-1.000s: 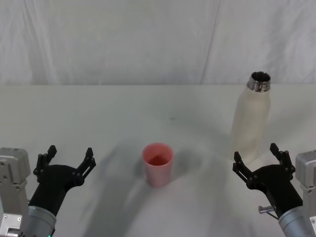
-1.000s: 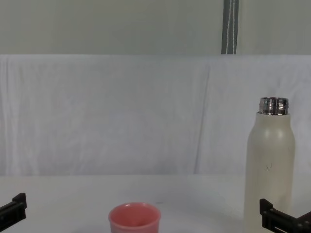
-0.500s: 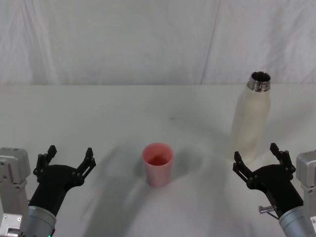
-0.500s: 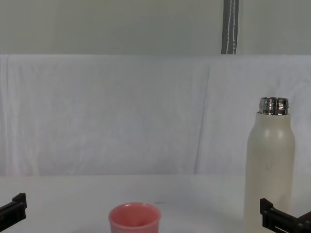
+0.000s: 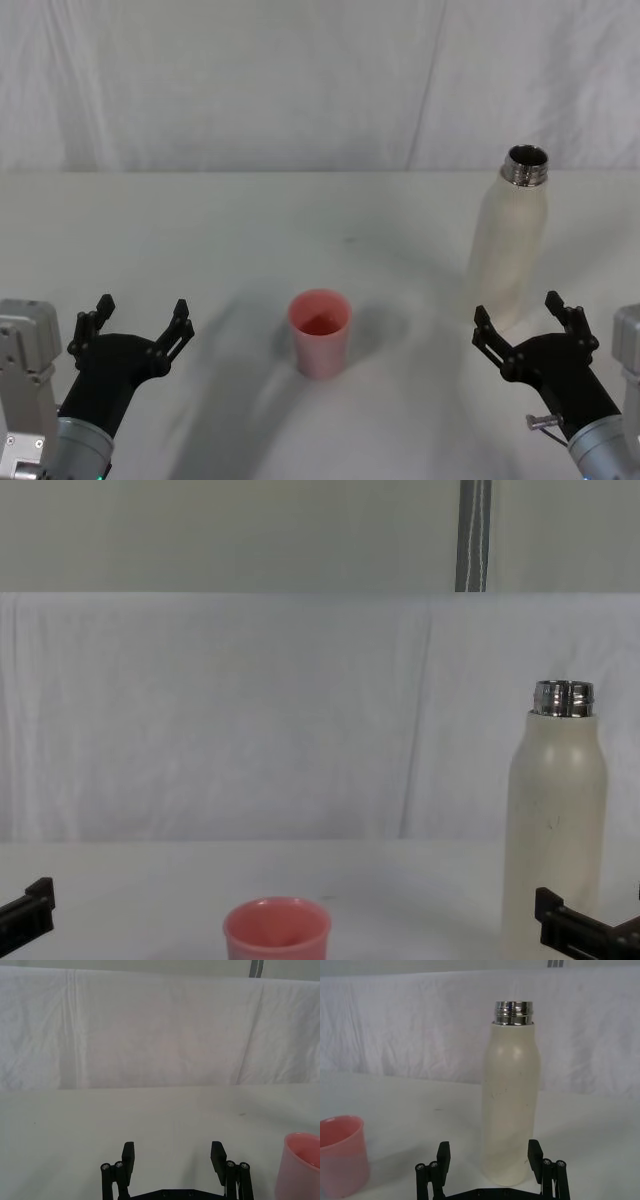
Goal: Grasp the thermos with one hand and pour water into the cup lid.
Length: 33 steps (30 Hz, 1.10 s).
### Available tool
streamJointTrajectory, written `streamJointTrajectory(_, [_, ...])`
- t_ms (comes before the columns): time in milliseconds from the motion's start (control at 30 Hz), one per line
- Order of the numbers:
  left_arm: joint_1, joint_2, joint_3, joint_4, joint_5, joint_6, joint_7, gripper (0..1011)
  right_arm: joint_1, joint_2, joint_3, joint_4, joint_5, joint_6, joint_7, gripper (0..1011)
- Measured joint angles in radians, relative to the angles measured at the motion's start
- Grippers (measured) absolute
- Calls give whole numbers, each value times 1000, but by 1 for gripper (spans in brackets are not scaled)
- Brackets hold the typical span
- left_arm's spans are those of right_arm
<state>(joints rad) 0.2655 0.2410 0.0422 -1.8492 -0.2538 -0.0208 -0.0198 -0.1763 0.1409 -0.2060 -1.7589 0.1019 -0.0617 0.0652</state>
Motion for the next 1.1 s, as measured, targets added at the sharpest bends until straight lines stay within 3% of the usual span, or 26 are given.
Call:
streamJointTrajectory(300, [0,0,0,0,0,0,0,1001,33,-19,22,20,16,17,43,1001])
streamJointTrajectory(1100, [0,0,0,0,0,0,0,1001,132,-20,41,114,41,31,95,1001])
